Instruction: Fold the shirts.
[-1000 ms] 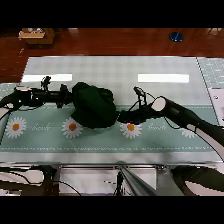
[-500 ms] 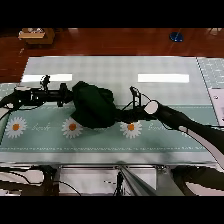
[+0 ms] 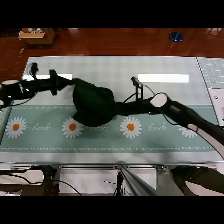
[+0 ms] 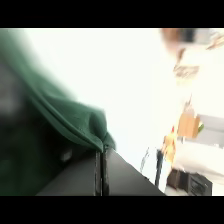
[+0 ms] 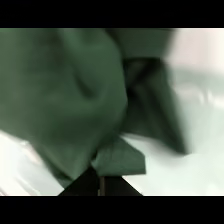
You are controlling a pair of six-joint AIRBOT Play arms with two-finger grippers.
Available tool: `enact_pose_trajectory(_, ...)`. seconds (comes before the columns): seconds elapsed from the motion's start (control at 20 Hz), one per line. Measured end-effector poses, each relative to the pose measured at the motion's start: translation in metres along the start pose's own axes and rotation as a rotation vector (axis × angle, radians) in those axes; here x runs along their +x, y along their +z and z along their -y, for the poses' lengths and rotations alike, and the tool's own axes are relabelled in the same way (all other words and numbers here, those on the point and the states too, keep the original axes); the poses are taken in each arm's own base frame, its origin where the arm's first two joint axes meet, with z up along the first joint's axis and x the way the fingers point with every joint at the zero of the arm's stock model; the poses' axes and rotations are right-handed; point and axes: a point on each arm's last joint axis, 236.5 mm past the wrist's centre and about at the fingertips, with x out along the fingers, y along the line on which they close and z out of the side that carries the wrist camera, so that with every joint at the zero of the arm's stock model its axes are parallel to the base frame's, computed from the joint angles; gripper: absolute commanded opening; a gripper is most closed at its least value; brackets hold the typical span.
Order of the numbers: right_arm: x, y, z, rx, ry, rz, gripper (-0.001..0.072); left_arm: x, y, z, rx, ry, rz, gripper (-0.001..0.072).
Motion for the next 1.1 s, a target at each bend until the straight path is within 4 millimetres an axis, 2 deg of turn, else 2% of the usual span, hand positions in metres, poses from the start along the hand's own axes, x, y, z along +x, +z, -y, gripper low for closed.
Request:
enact_pose_trajectory(0.1, -0.043, 0.039, -0.014, -0.067, 0.014, 0.118, 0.0023, -0.026, 0.026, 0.051, 0.109, -0.058, 0.085, 0.0019)
enact_pose_trajectory(0.2, -0.096, 0.077, -0.023, -0.130, 0.002, 0.256, 0.0023, -0.059, 0.042, 0.112, 0.251, -0.112, 0.169, 0.0020)
enact_pose_trajectory(0.3, -0.154, 0.109, -0.032, -0.178, -0.020, 0.398, 0.0023, -0.094, 0.046, 0.177, 0.396, -0.165, 0.248, 0.0019)
enact_pose_trajectory(0.4, -0.211, 0.131, -0.046, -0.222, -0.036, 0.529, 0.0023, -0.128, 0.036, 0.240, 0.544, -0.211, 0.318, 0.0019)
enact_pose_trajectory(0.55, -0.289, 0.148, -0.082, -0.300, -0.038, 0.702, 0.0023, -0.175, 0.002, 0.322, 0.745, -0.276, 0.405, 0.0019)
enact_pose_trajectory(0.7, -0.350, 0.153, -0.122, -0.394, -0.048, 0.833, 0.0022, -0.218, -0.045, 0.389, 0.928, -0.332, 0.486, 0.0019)
enact_pose_trajectory(0.9, -0.416, 0.149, -0.171, -0.494, -0.061, 0.972, 0.0023, -0.262, -0.108, 0.447, 1.131, -0.366, 0.573, 0.0018)
enact_pose_trajectory(1.1, -0.465, 0.139, -0.212, -0.560, -0.040, 1.080, 0.0023, -0.292, -0.165, 0.482, 1.243, -0.405, 0.625, 0.0019)
